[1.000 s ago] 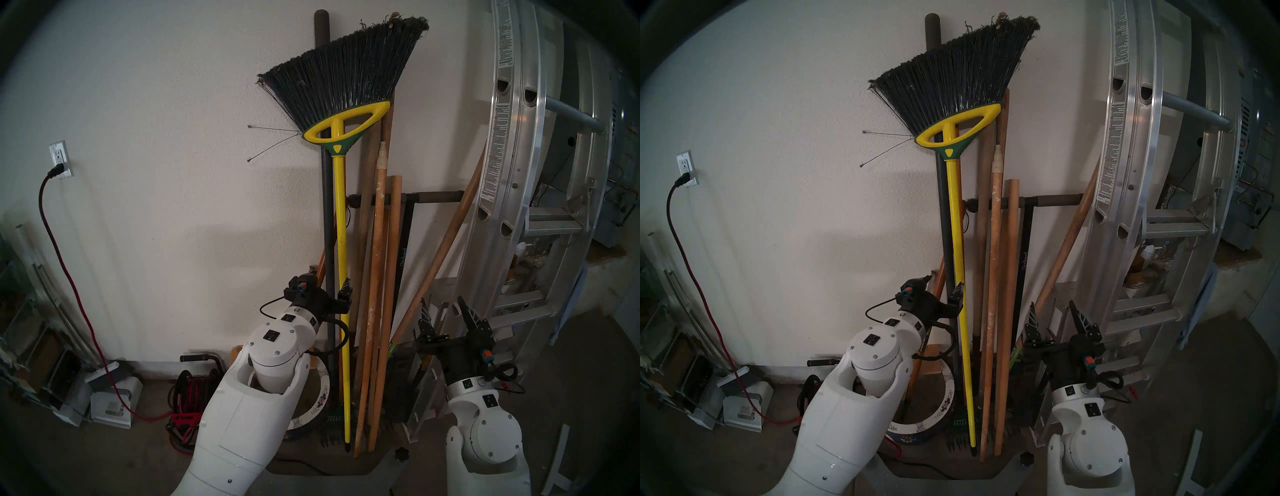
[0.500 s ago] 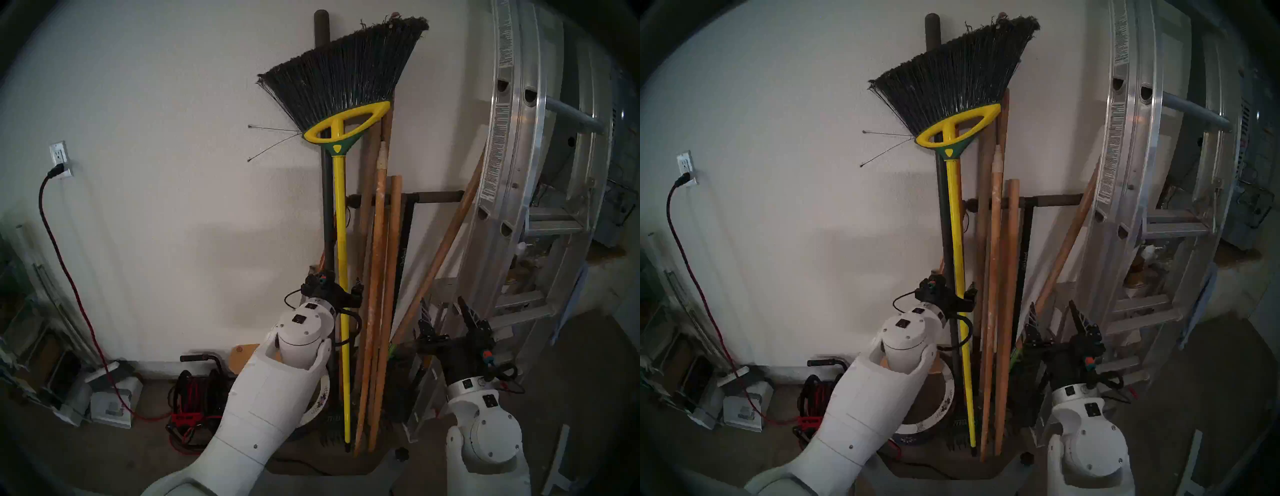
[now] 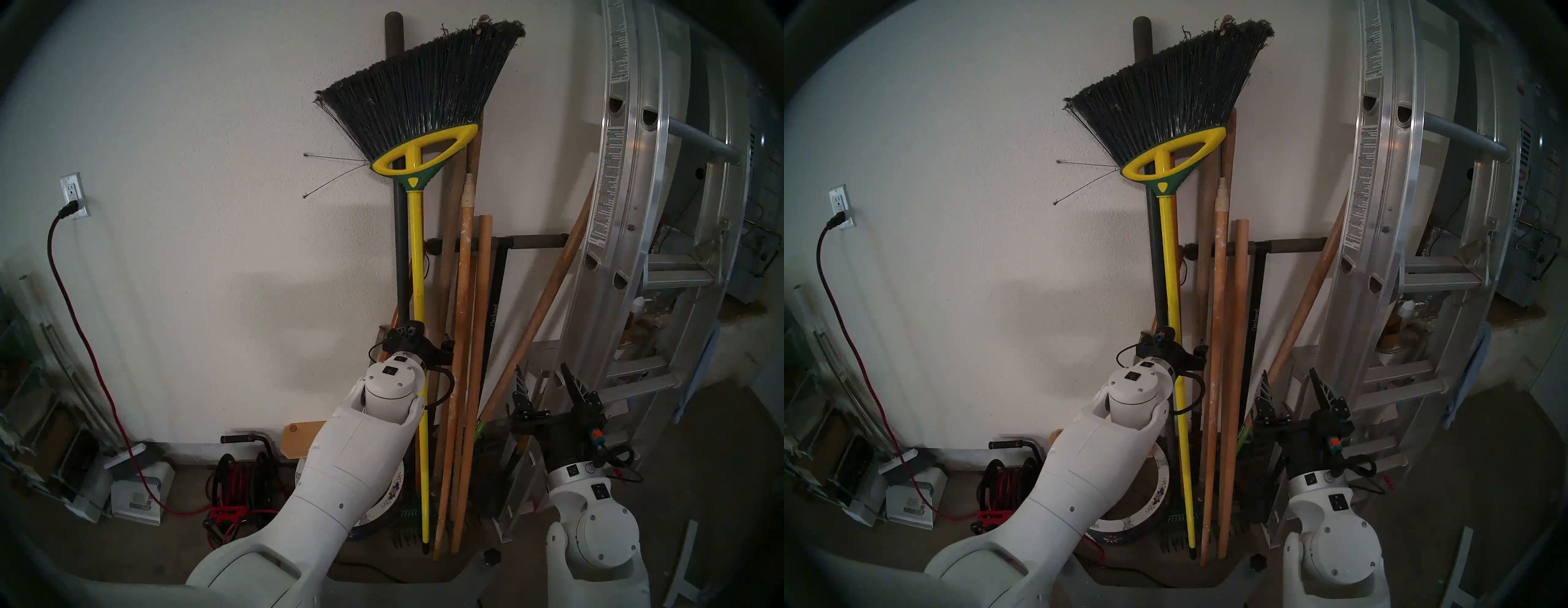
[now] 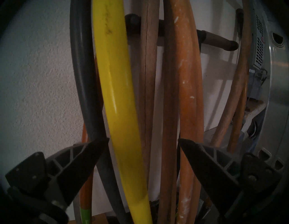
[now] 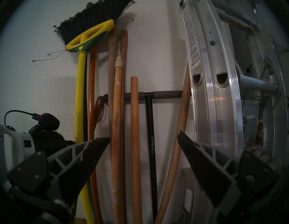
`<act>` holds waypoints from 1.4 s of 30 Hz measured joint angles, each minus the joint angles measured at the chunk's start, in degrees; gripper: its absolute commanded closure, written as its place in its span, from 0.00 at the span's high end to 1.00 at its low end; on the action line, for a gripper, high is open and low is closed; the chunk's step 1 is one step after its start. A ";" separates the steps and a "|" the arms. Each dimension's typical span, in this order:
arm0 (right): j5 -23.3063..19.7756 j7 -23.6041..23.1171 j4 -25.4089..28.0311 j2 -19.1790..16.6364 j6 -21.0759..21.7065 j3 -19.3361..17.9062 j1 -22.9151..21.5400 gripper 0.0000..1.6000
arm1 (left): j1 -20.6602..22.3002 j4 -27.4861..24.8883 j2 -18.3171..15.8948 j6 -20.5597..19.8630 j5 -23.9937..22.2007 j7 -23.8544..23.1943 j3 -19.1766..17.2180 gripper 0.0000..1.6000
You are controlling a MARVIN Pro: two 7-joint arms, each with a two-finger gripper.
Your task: Put wooden sticks into the pot
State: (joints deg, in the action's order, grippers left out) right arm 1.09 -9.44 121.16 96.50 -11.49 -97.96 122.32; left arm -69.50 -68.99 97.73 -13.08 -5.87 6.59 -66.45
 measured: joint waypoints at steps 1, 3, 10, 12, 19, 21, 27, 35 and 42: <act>0.00 0.00 0.00 0.00 0.00 0.00 0.00 1.00 | 0.79 1.35 0.45 0.08 0.09 0.39 -0.29 1.00; 0.00 0.00 0.00 0.00 0.00 0.00 0.00 1.00 | 1.93 3.39 1.01 0.49 0.16 0.95 -0.63 1.00; 0.00 0.00 0.00 0.00 0.00 0.00 0.00 1.00 | 4.13 10.95 2.34 5.81 0.54 2.23 -1.04 1.00; 0.00 0.00 0.00 0.00 0.00 0.00 0.00 1.00 | 4.42 13.20 2.66 7.90 0.64 2.45 -1.03 1.00; 0.00 0.00 0.00 0.00 0.00 0.00 0.00 1.00 | 3.85 15.58 2.65 13.11 -0.22 3.19 1.33 1.00; 0.00 0.00 0.00 0.00 0.00 0.00 0.00 1.00 | 3.29 15.09 2.38 13.56 -0.62 3.40 2.07 1.00; 0.00 0.00 0.00 0.00 0.00 0.00 0.00 1.00 | 1.17 12.71 0.92 14.25 -1.56 4.00 3.39 1.00; 0.00 0.00 0.00 0.00 0.00 0.00 0.00 1.00 | -1.88 10.77 -1.25 15.01 -1.89 4.26 3.81 1.00; 0.00 0.00 0.00 0.00 0.00 0.00 0.00 1.00 | -4.35 10.35 -3.20 16.06 -1.99 3.52 4.24 1.00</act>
State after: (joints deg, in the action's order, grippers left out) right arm 1.09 -9.44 121.17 96.50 -11.49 -97.96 122.33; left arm -73.85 -58.64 94.54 2.99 -7.86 10.11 -62.20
